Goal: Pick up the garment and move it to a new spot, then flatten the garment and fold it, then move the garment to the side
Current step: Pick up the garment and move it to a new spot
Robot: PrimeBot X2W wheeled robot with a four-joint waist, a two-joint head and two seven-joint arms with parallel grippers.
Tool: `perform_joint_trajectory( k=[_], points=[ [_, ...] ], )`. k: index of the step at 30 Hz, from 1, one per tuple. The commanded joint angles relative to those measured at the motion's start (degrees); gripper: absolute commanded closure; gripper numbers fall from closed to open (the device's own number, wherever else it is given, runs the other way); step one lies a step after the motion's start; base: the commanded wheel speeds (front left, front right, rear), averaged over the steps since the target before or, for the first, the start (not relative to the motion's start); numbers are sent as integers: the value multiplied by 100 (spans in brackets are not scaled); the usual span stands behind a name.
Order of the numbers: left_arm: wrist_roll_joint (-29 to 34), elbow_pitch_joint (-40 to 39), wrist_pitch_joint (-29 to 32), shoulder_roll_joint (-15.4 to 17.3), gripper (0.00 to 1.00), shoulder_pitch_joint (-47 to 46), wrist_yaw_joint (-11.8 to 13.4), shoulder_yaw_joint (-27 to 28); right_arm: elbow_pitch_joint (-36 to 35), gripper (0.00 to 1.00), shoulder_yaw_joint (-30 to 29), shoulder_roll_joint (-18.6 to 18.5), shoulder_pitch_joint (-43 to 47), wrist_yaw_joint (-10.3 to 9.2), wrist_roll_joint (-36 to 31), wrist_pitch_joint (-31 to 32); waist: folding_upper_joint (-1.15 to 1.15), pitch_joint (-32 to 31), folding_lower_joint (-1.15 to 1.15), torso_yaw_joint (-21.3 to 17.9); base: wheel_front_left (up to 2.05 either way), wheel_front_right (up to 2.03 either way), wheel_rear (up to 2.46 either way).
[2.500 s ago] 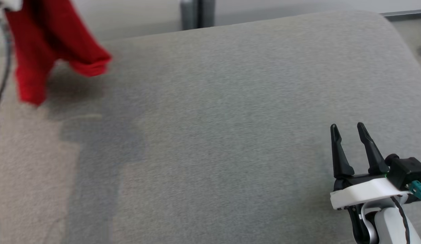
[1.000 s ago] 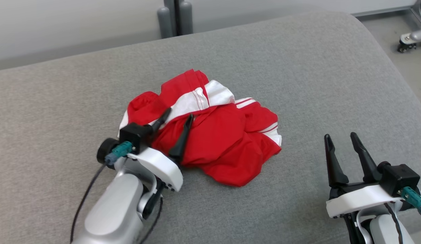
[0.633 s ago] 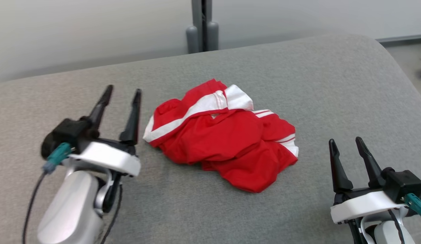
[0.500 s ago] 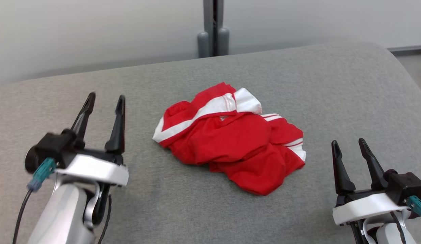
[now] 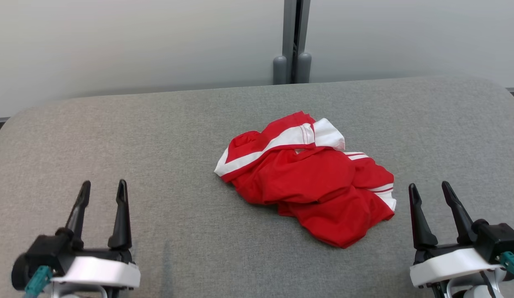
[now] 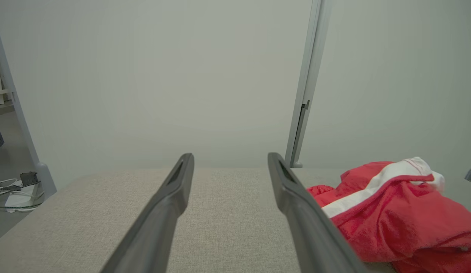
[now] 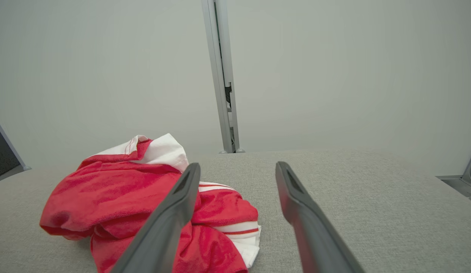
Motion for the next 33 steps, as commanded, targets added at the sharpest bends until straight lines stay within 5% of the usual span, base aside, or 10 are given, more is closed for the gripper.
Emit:
perform_joint_trajectory(
  k=[1, 19, 33],
  points=[
    [86, -51, -10, -86, 0, 153, 15, 72, -19, 0, -60, -32, 96, 9, -23, -30, 0, -25, 0, 69, 0, 0, 0],
    [361, -6, -11, -560, 0, 369, -261, 507, 64, 0, -21, -34, 103, 9, -30, -30, 0, 31, 0, 92, 0, 0, 0],
    [355, 602, 702, 218, 0, -1464, -744, 226, 107, 0, 154, -35, -159, 9, 257, -30, 0, 563, 0, -666, 0, 0, 0]
  ],
)
